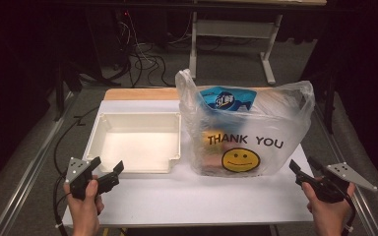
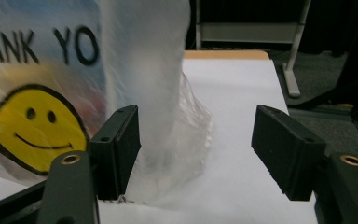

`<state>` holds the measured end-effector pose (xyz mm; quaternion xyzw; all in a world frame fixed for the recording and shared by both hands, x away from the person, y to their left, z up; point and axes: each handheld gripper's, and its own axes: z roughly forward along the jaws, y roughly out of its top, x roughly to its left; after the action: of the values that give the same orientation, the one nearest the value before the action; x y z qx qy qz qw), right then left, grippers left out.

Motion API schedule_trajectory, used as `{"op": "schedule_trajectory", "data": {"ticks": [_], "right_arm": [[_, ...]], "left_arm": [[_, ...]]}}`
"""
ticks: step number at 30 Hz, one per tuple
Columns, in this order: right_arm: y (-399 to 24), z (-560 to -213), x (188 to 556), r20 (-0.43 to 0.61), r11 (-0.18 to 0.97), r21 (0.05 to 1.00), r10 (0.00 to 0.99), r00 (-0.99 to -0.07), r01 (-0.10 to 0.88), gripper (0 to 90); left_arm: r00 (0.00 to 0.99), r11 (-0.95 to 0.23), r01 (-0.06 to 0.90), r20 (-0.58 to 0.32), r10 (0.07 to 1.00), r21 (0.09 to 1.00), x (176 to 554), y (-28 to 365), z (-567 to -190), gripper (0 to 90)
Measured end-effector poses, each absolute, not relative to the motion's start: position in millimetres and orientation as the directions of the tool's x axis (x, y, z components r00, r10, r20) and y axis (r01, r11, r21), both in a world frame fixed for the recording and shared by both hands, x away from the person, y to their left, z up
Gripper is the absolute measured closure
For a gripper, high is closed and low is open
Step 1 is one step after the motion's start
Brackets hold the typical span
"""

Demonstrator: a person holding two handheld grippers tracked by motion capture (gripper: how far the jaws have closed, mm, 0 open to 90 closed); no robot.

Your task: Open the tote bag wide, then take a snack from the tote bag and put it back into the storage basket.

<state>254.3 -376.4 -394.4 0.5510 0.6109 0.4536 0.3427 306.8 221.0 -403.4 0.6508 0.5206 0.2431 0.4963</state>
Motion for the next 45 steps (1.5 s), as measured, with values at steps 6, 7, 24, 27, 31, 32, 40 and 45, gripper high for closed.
{"op": "schedule_trajectory", "data": {"ticks": [6, 7, 24, 27, 31, 32, 40, 45], "right_arm": [[-370.9, -373.1, 259.7, 0.1, -0.031, 0.945, 0.975, -0.198, 0.325, 34.0], [-369.9, -369.2, 261.2, 0.096, -0.028, 0.947, 0.975, -0.201, 0.32, 34.0], [-354.6, -344.3, 287.9, 0.094, -0.03, 0.953, 0.975, -0.203, 0.302, 43.6], [-352.1, -347.8, 290.1, 0.076, -0.009, 0.949, 0.977, -0.2, 0.314, 45.8], [-353.4, -350.1, 290.1, 0.091, -0.022, 0.947, 0.976, -0.2, 0.32, 56.2], [-353.8, -350.2, 290.3, 0.097, -0.027, 0.948, 0.974, -0.206, 0.318, 57.3], [-354.3, -349.6, 291.3, 0.124, -0.043, 0.95, 0.961, -0.248, 0.309, 83.6], [-351.8, -353.2, 292.2, 0.111, -0.019, 0.948, 0.956, -0.273, 0.318, 90.0]], "left_arm": [[0.41, 0.01, 0.431, -0.206, 0.889, 0.902, 321.7, 194.2, -389.9, 18.5], [0.431, -0.003, 0.429, -0.202, 0.879, 0.903, 323.8, 187.8, -387.5, 18.6], [0.546, -0.03, 0.404, -0.215, 0.81, 0.914, 358.4, 116.4, -356.9, 19.7], [0.564, -0.032, 0.39, -0.211, 0.798, 0.92, 363.4, 103.3, -351.7, 19.4], [0.578, -0.035, 0.374, -0.204, 0.79, 0.927, 365.9, 87.7, -345.6, 18.2], [0.585, -0.034, 0.366, -0.202, 0.785, 0.93, 366.1, 84.3, -343.5, 18.1], [0.601, -0.012, 0.318, -0.192, 0.776, 0.948, 378.3, 57.1, -328.8, 19.6], [0.592, -0.015, 0.333, -0.197, 0.782, 0.943, 395.3, 41.6, -328.5, 24.0]]}}
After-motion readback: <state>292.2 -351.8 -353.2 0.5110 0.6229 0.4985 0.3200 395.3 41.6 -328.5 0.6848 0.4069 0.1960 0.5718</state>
